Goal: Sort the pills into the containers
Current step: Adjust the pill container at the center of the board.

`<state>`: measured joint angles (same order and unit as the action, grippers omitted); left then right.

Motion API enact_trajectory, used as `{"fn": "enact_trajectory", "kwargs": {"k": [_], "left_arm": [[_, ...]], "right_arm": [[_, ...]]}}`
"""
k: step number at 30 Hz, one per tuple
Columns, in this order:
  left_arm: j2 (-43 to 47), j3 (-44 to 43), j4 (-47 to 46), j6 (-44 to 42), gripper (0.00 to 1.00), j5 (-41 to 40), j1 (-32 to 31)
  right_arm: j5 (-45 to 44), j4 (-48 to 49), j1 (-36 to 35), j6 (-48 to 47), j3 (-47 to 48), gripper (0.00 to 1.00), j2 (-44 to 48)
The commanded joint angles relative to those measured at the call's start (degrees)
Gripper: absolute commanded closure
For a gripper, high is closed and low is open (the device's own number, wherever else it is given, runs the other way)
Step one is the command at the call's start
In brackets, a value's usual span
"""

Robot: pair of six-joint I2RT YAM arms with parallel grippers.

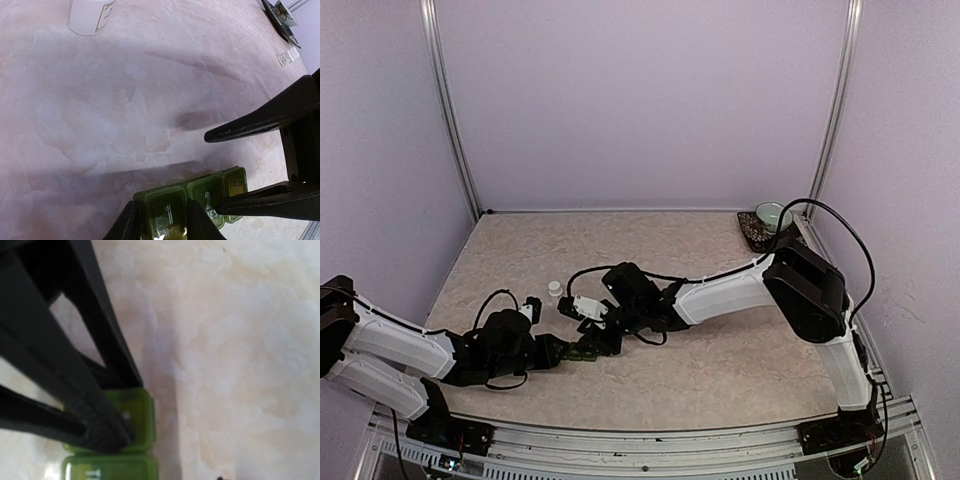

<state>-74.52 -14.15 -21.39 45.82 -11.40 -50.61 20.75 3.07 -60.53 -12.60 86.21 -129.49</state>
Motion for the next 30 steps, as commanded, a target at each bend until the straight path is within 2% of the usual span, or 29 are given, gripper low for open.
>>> {"fn": "enact_trajectory", "kwargs": {"k": [1,11,22,30], "left_arm": [[-0.13,0.06,3.34,-0.65,0.68,0.59,-0.28],[-1.06,-0.02,3.13,-0.82,0.69,0.95,-0.28],[-1.14,0.12,2.79,-0.76,0.69,1.35,-0.28],[-0.19,0.23,3.26,-0.64,0.69,1.03,-0.23]], "right_arm": [[-2.29,-6.48,-0.03,-2.29,-4.23,0.54,-7.32],[0.03,2.1,1.25,-1.48,-10.25,0.53,-9.54],[-1.05,-0.38,1.36,-1.37,-8.78,0.53,-13.01],[2.45,-1.86,1.5,0.9,-7.77,0.48,-5.8]]}}
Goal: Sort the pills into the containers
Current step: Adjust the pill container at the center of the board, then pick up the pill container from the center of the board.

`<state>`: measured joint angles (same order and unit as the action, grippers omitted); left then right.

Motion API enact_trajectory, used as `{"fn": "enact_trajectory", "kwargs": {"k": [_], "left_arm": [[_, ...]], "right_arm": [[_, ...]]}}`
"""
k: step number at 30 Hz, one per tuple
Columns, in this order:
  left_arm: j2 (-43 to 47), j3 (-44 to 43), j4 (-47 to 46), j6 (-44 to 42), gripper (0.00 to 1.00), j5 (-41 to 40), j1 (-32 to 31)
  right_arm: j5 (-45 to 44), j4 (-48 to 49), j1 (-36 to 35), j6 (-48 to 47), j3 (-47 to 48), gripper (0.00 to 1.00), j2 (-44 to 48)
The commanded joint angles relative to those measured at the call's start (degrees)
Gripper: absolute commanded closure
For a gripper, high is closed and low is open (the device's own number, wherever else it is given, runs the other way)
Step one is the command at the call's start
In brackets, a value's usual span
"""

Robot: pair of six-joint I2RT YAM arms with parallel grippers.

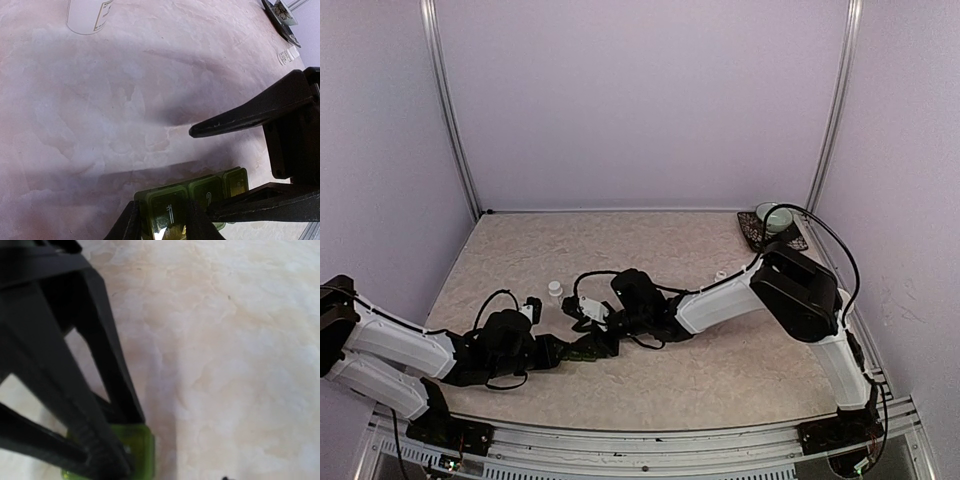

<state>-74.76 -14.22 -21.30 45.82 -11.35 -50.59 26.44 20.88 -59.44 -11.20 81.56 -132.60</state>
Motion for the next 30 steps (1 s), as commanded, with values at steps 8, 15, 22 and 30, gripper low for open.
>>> {"fn": "enact_trajectory", "kwargs": {"k": [8,15,22,30], "left_arm": [[0.36,-0.43,3.45,-0.65,0.69,0.78,-0.3],[4.1,-1.8,6.24,-3.45,0.59,-0.25,-0.07],[11.76,-1.38,6.82,-10.22,0.13,4.62,3.46],[12.19,-3.66,4.38,-23.15,0.01,11.72,3.31]], "right_arm": [[4.96,-28.41,0.91,9.73,5.33,0.24,7.91],[2.88,-31.16,1.54,10.74,1.76,0.22,15.31],[-5.75,-29.32,-0.12,4.3,-7.4,0.17,19.87],[-5.79,-25.08,-1.21,6.79,-14.57,0.14,21.5]]}}
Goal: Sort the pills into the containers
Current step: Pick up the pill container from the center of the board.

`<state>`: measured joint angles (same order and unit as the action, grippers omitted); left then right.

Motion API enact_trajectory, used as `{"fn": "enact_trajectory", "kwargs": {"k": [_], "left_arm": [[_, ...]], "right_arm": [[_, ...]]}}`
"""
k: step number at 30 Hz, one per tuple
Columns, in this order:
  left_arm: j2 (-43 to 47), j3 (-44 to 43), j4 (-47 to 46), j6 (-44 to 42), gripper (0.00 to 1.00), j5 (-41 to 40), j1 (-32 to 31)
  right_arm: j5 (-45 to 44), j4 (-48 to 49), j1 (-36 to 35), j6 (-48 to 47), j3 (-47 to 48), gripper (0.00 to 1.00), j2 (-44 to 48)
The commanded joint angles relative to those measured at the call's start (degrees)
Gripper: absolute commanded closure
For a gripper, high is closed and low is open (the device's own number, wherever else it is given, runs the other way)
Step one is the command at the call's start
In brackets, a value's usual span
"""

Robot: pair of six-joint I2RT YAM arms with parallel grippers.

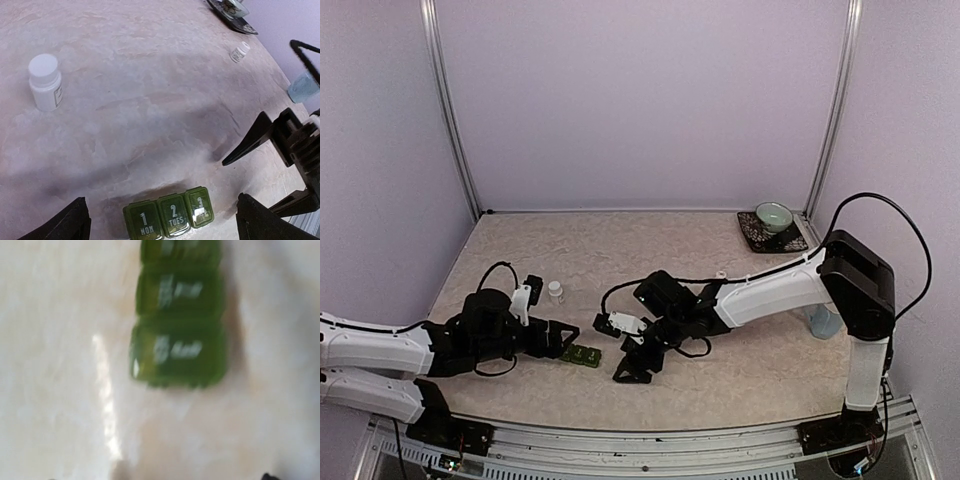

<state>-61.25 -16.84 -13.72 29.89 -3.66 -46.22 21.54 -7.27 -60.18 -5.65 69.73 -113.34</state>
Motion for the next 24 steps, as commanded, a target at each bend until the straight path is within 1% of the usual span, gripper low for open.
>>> {"fn": "enact_trajectory", "kwargs": {"k": [1,3,5,8,10,15,20,24], "left_arm": [[-2.38,-1.2,-3.52,-8.32,0.01,2.9,-1.61],[-4.43,-1.62,-3.01,-11.24,0.01,0.07,-2.44],[-5.29,-1.98,-2.34,-11.14,0.01,-1.46,-1.91],[-4.82,-2.1,-2.2,-9.18,0.01,-2.79,-1.5],[-3.43,-0.82,-3.08,-5.68,0.01,-3.65,-1.02],[3.52,4.03,-4.71,-0.56,0.01,-4.86,-1.33],[12.07,6.77,-0.82,0.9,0.01,-6.23,-1.64],[17.35,8.31,0.83,2.19,0.01,-6.3,-1.68]], "right_arm": [[-0.96,3.19,-0.46,1.47,-3.43,0.14,3.16],[-1.18,3.25,-0.48,1.05,-4.31,0.13,4.44],[-2.24,2.8,-0.51,0.0,-4.01,0.13,4.69],[-3.68,3.95,-0.59,-0.5,-2.58,0.13,3.11],[-4.17,5.82,-1.31,-0.55,-1.54,0.13,1.24],[-9.37,6.36,-4.7,-2.52,3.82,0.13,-4.88],[-13.59,6.87,-6.2,-2.92,7.85,0.14,-9.77],[-15.54,5.93,-6.52,-3.32,10.04,0.17,-12.04]]}}
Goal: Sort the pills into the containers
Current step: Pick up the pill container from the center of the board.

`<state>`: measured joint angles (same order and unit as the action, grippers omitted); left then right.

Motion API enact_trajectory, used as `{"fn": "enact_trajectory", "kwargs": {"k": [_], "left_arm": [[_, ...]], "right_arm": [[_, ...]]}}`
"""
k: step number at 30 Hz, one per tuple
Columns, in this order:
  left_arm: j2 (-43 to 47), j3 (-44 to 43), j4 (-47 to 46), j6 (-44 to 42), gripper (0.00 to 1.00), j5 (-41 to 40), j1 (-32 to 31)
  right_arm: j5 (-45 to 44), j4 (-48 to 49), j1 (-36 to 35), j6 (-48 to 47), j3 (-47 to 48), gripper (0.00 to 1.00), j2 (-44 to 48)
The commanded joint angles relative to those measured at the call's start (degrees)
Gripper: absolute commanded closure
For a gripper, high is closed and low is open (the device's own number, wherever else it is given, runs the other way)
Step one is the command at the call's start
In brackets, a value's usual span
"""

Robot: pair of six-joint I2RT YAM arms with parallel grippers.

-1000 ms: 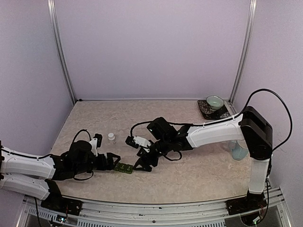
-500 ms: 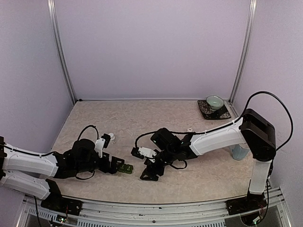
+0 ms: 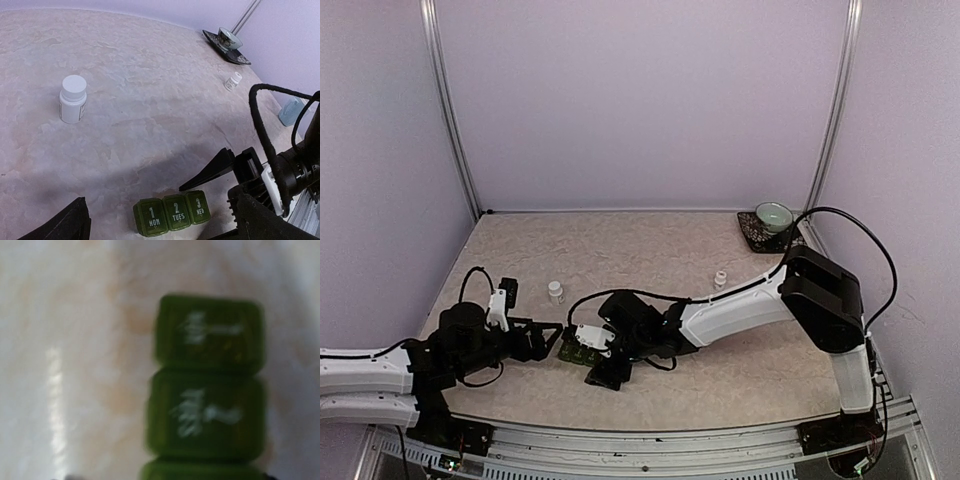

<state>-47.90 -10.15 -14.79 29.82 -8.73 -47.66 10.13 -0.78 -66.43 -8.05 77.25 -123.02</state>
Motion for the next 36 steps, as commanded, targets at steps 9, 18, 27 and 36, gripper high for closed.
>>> {"fn": "enact_trajectory", "kwargs": {"k": [9,18,27,36], "left_arm": [[4.02,1.56,1.92,1.39,0.01,1.03,-0.41],[3.43,0.62,0.42,-3.1,0.01,4.84,-2.93],[5.98,1.66,-5.94,-9.63,0.01,13.37,-6.49],[4.95,2.41,-12.74,-15.01,0.01,19.11,-9.26]], "right_arm": [[-4.1,-1.94,-0.32,-3.79,4.45,0.48,-3.87],[1.25,-3.43,0.58,-6.19,2.68,0.71,1.62],[11.28,-4.22,3.36,-7.52,-5.35,0.74,14.25],[17.13,-5.6,4.73,-9.81,-10.62,0.75,23.72]]}}
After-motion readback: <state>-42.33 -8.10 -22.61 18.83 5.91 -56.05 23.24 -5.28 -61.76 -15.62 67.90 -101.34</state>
